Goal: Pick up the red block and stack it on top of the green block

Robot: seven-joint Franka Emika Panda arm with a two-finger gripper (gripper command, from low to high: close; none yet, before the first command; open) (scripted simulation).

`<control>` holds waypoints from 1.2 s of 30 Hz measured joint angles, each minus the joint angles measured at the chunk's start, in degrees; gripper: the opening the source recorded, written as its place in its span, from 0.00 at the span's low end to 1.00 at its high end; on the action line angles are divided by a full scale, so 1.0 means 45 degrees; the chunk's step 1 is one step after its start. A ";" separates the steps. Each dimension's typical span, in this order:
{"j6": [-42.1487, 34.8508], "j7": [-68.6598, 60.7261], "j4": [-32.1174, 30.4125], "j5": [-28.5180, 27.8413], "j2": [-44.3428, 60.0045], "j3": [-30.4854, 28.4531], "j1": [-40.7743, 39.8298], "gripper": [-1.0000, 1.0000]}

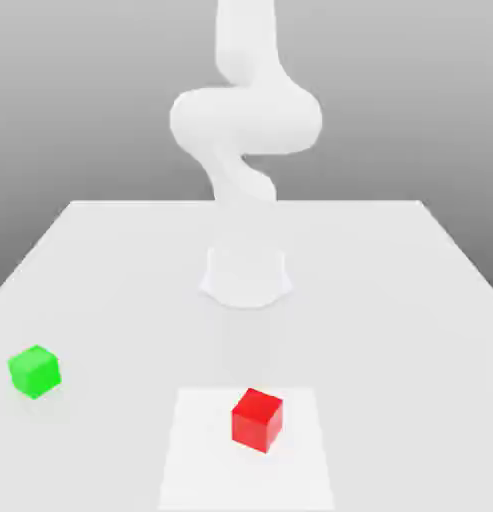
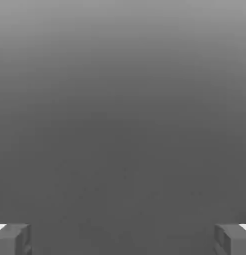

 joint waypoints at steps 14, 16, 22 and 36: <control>0.3811 0.2846 -0.3708 0.1764 0.6857 0.0298 0.0453 0.50; 0.4397 0.3732 -0.4245 0.1331 0.7729 0.0439 0.0368 0.50; 0.6081 0.6196 -0.5141 -0.0622 0.9950 0.0305 0.0247 0.50; 0.8098 0.6343 -0.4862 -0.0751 1.2312 0.0314 0.0231 0.00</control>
